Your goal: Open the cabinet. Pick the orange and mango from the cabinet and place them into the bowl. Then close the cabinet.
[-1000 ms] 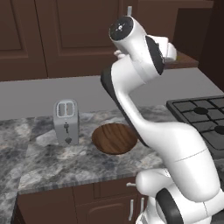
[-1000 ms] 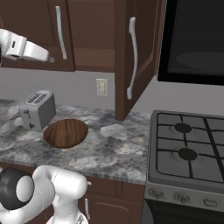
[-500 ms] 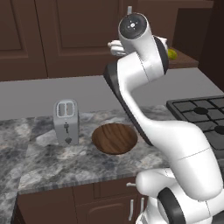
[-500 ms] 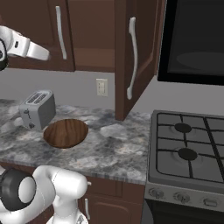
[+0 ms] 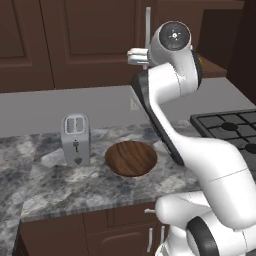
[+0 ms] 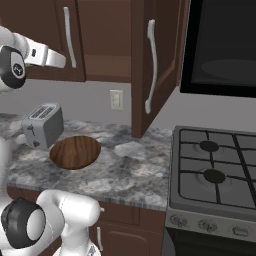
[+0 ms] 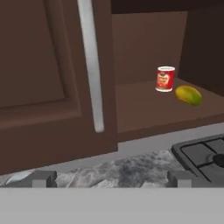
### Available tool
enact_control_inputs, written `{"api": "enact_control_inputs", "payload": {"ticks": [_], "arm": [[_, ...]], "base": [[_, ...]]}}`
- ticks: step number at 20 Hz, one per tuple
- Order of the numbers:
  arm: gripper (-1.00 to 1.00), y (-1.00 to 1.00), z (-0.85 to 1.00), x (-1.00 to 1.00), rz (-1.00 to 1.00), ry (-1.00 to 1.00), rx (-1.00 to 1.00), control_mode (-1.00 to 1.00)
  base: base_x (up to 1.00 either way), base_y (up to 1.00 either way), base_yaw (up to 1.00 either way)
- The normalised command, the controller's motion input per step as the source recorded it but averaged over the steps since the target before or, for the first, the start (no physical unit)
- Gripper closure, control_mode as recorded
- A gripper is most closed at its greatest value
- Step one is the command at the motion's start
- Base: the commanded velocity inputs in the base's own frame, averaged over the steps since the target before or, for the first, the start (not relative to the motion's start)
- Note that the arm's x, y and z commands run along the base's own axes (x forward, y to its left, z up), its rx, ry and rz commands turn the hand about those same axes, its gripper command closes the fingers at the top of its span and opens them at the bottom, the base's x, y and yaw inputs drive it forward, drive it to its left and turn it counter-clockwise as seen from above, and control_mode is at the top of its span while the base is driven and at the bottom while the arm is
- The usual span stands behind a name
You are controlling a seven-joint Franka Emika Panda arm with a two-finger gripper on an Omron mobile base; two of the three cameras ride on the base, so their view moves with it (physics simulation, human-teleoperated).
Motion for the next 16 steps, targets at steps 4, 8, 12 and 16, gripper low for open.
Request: {"api": "enact_control_inputs", "payload": {"ticks": [4, 8, 12, 16], "arm": [[-1.00, 0.00, 0.05, 0.23, 0.18, 0.02, 0.00, -1.00], [-1.00, 0.00, 0.01, 0.24, 0.12, 0.00, 0.00, -1.00], [-1.00, 0.00, 0.00, 0.25, 0.06, 0.00, 0.00, -1.00], [-1.00, 0.00, 0.01, 0.27, 0.07, 0.00, 0.00, -1.00]], "base": [[0.00, 0.00, 0.00], [0.00, 0.00, 0.00], [0.00, 0.00, 0.00], [0.00, 0.00, 0.00]]}}
